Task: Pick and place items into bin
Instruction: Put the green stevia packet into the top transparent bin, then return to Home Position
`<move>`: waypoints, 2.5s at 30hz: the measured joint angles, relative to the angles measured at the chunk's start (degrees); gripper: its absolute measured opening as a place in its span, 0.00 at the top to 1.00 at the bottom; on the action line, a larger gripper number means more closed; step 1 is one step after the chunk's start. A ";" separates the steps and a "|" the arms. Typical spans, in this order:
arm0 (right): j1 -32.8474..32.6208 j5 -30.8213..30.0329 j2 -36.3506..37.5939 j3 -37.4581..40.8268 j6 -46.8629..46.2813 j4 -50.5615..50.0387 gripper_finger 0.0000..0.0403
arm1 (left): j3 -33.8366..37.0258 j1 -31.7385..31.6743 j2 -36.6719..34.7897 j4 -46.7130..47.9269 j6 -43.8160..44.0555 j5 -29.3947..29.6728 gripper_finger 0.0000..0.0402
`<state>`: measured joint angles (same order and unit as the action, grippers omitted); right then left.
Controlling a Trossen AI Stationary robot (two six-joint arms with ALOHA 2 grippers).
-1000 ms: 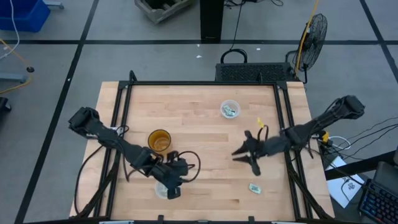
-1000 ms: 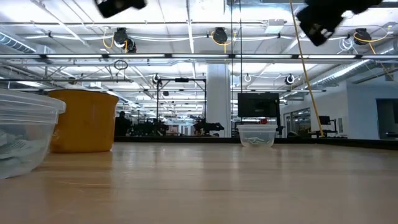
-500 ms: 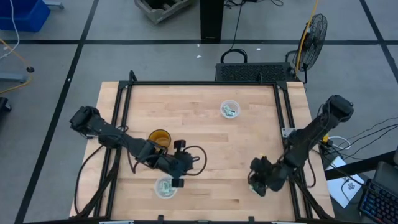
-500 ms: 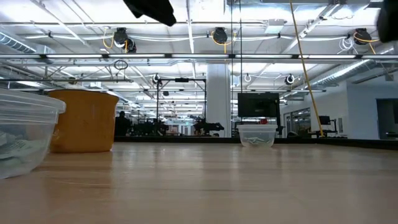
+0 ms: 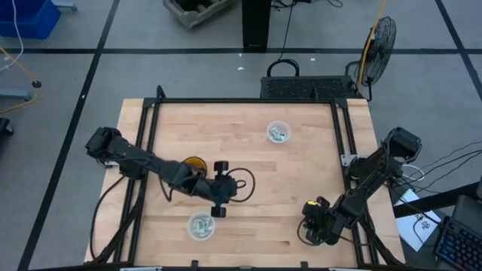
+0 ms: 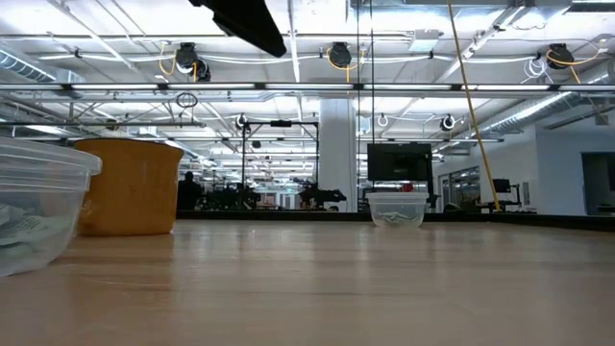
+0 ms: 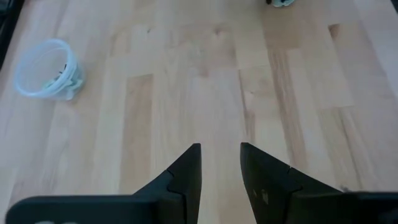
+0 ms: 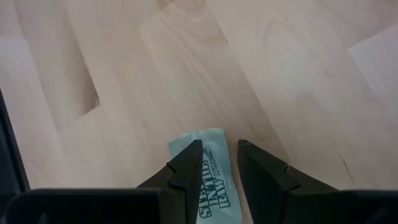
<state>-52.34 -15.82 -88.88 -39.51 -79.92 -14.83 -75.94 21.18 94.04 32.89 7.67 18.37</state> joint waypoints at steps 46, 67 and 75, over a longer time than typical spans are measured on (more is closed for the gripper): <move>63.19 -18.57 20.77 6.21 68.58 23.27 1.00 | 0.09 -4.56 0.03 -4.35 0.07 -0.26 0.71; 75.81 -0.39 3.85 7.43 66.02 33.91 0.98 | 0.09 -5.04 0.04 -4.44 1.67 0.09 0.71; 75.96 -0.45 4.09 7.43 67.77 34.52 0.83 | 0.09 -5.04 0.04 -4.44 1.76 0.11 0.71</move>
<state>23.62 -16.27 -84.79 -32.08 -12.15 19.69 -75.85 16.14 94.08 28.45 9.43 18.48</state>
